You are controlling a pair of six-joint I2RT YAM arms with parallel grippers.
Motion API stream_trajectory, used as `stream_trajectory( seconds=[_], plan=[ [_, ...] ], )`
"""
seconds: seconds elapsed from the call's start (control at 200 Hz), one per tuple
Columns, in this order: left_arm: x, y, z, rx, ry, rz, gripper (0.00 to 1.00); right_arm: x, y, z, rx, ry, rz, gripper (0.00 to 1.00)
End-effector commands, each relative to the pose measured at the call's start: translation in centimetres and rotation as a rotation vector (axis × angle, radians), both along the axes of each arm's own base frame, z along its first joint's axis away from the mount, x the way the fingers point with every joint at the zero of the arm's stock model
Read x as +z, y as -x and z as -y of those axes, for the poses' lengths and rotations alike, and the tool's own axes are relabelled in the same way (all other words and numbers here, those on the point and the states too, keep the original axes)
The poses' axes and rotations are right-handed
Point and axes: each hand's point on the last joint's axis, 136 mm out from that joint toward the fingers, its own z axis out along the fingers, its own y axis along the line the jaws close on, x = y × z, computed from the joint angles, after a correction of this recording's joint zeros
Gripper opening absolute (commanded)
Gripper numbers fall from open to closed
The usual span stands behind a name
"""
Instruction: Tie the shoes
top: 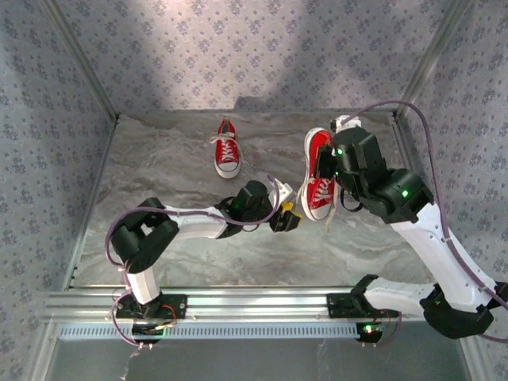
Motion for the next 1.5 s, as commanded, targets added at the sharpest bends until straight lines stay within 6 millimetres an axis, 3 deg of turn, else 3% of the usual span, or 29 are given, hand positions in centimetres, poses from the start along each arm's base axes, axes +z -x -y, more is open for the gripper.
stream_trajectory(
  seconds=[0.0,0.05,0.14,0.275,0.42,0.475,0.615,0.764,0.989,1.114,1.129,1.219,1.254,1.289,1.374,1.444,1.499],
  plan=[
    [2.2,-0.5,0.6,0.017,0.073,0.030,0.13,3.4,0.6,1.8,-0.071,-0.062,0.093,0.00],
    [2.6,-0.6,-0.5,0.051,0.070,0.037,0.00,3.2,0.5,2.5,-0.103,-0.029,0.092,0.00],
    [3.2,-0.2,-3.4,0.123,0.021,0.059,0.00,2.5,0.6,3.1,-0.133,0.053,0.062,0.00],
    [4.8,2.5,-7.5,0.142,-0.077,0.097,0.00,0.7,1.5,2.8,-0.142,0.205,-0.054,0.00],
    [4.7,4.3,-12.1,0.222,-0.170,0.053,0.00,-1.9,1.7,0.4,-0.099,0.269,-0.164,0.00],
    [4.3,4.3,-13.9,0.282,-0.197,0.038,0.00,-4.1,1.1,-1.4,-0.070,0.254,-0.216,0.00],
    [2.6,3.7,-18.0,0.444,-0.289,0.011,0.00,-10.4,-2.4,-6.2,-0.065,0.092,-0.343,0.00],
    [1.6,3.3,-19.7,0.535,-0.342,-0.024,0.00,-16.6,-6.4,-10.8,-0.072,0.036,-0.438,0.00],
    [0.1,1.8,-22.1,0.679,-0.402,-0.118,0.00,-23.5,-12.9,-13.5,-0.134,0.014,-0.522,0.00],
    [-0.4,1.5,-22.1,0.690,-0.422,-0.159,0.00,-27.2,-14.6,-14.6,-0.116,0.044,-0.601,0.00],
    [-0.4,1.4,-22.0,0.688,-0.421,-0.162,0.00,-27.5,-14.6,-14.7,-0.110,0.047,-0.610,0.04],
    [-0.7,1.3,-21.3,0.667,-0.421,-0.182,0.00,-27.7,-14.6,-15.3,-0.069,0.053,-0.608,0.39],
    [-0.8,1.2,-20.9,0.661,-0.413,-0.190,0.00,-27.0,-14.6,-15.4,-0.048,0.049,-0.588,0.55],
    [-0.8,1.1,-20.6,0.657,-0.407,-0.201,0.00,-26.0,-14.4,-15.1,-0.034,0.050,-0.568,0.65],
    [-0.7,0.6,-20.1,0.663,-0.390,-0.215,0.00,-23.5,-13.2,-13.4,-0.036,0.071,-0.510,0.68],
    [-0.2,-0.2,-19.9,0.684,-0.370,-0.215,0.00,-21.7,-10.8,-9.9,-0.070,0.156,-0.455,0.65],
    [0.3,-0.9,-19.7,0.701,-0.339,-0.217,0.00,-22.0,-8.4,-6.8,-0.127,0.206,-0.459,0.62]
  ],
)
